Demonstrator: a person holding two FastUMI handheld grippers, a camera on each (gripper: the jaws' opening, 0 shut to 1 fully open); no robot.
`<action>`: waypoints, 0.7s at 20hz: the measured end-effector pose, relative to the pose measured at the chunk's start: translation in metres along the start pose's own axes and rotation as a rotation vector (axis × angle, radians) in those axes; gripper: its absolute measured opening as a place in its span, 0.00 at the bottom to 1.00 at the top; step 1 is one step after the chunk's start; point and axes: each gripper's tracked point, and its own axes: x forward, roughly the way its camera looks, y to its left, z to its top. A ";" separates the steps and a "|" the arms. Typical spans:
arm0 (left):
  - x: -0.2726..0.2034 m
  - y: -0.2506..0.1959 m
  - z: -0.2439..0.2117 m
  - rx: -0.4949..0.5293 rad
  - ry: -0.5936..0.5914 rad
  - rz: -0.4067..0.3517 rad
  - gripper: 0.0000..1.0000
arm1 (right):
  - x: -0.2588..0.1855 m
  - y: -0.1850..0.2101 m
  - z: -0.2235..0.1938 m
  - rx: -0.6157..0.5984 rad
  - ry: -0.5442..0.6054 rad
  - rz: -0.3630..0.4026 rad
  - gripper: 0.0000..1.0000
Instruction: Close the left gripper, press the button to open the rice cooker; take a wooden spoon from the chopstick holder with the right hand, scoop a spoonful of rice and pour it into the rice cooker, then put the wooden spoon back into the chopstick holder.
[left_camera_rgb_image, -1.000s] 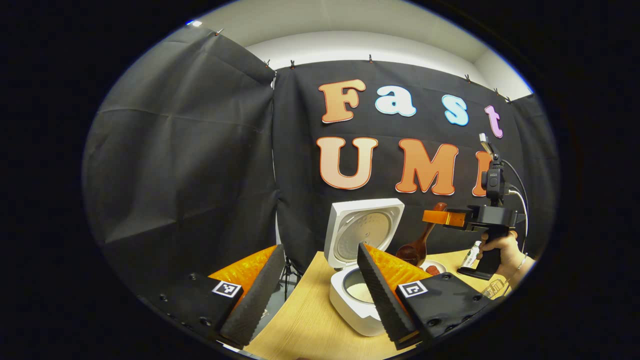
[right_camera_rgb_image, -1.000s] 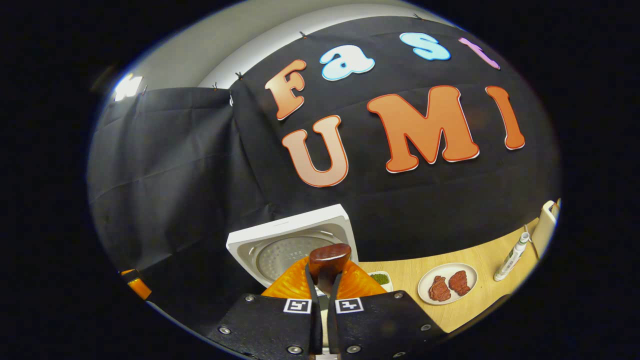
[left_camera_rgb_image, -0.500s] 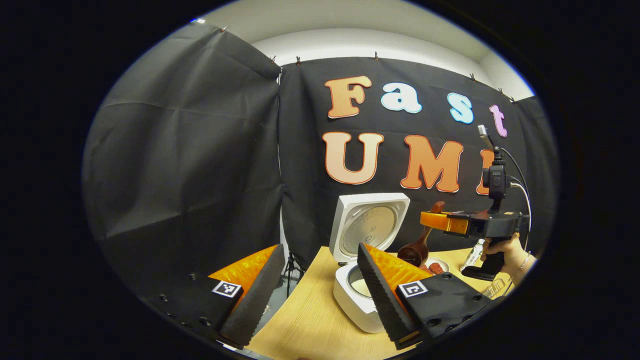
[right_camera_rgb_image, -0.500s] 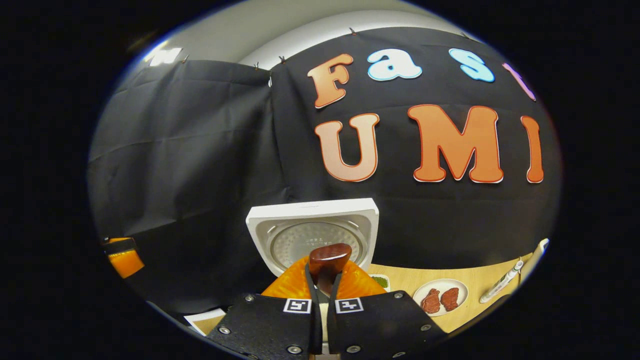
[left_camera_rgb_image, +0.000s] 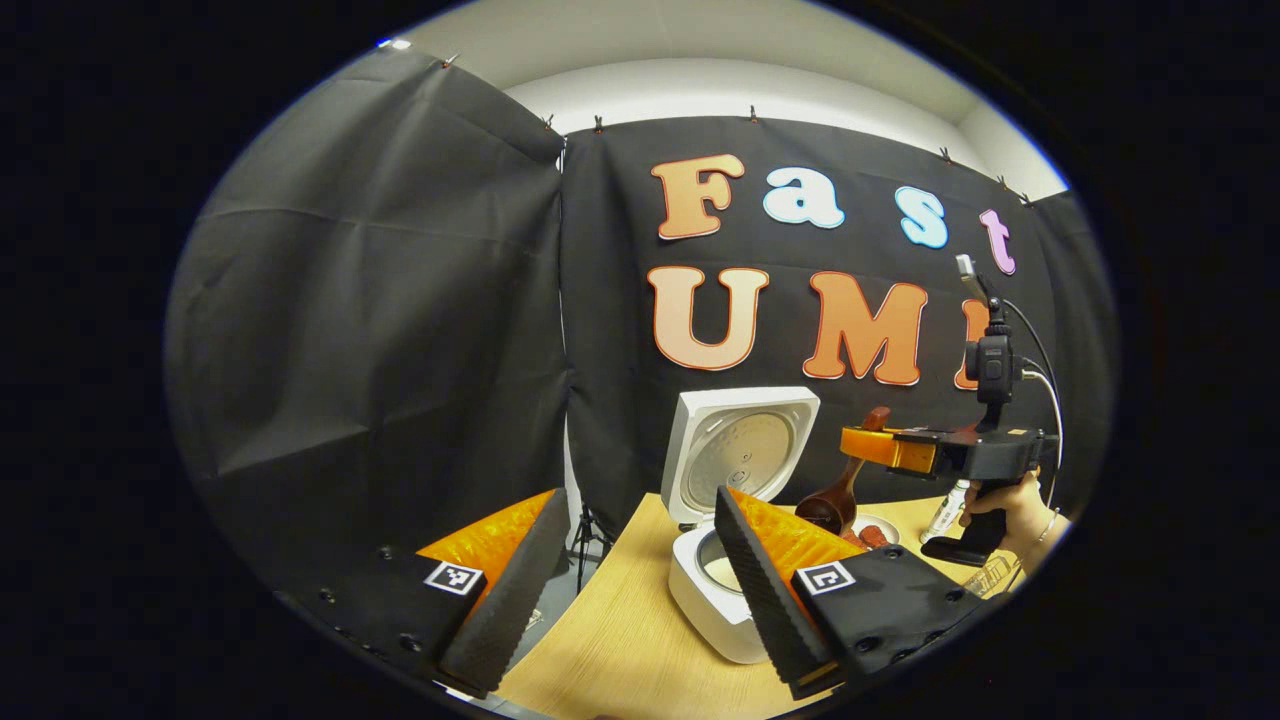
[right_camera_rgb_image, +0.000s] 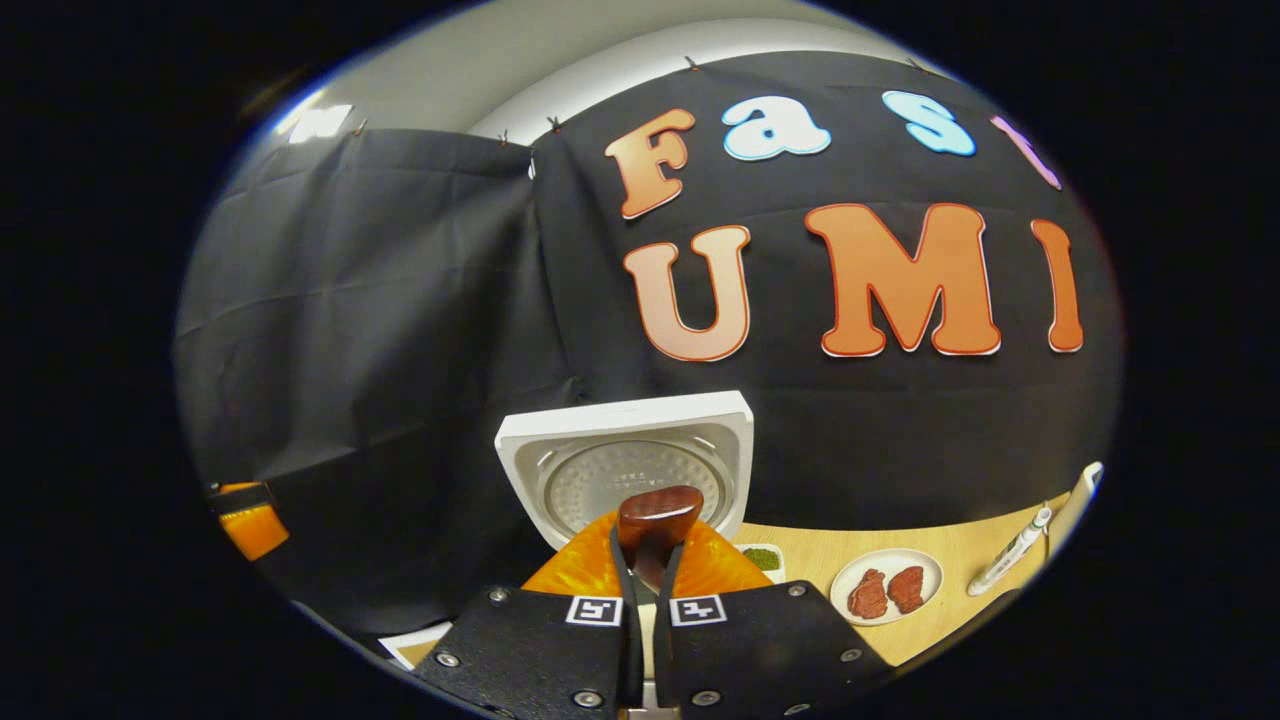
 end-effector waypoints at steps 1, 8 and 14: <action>-0.001 0.000 0.001 0.002 -0.003 0.003 0.99 | -0.004 -0.006 0.003 0.024 -0.004 -0.006 0.03; -0.001 -0.016 0.016 -0.002 -0.043 -0.015 0.99 | -0.049 -0.074 0.026 0.100 -0.054 -0.105 0.03; 0.004 -0.033 0.021 -0.032 -0.054 -0.044 0.98 | -0.109 -0.155 0.025 0.141 -0.077 -0.248 0.03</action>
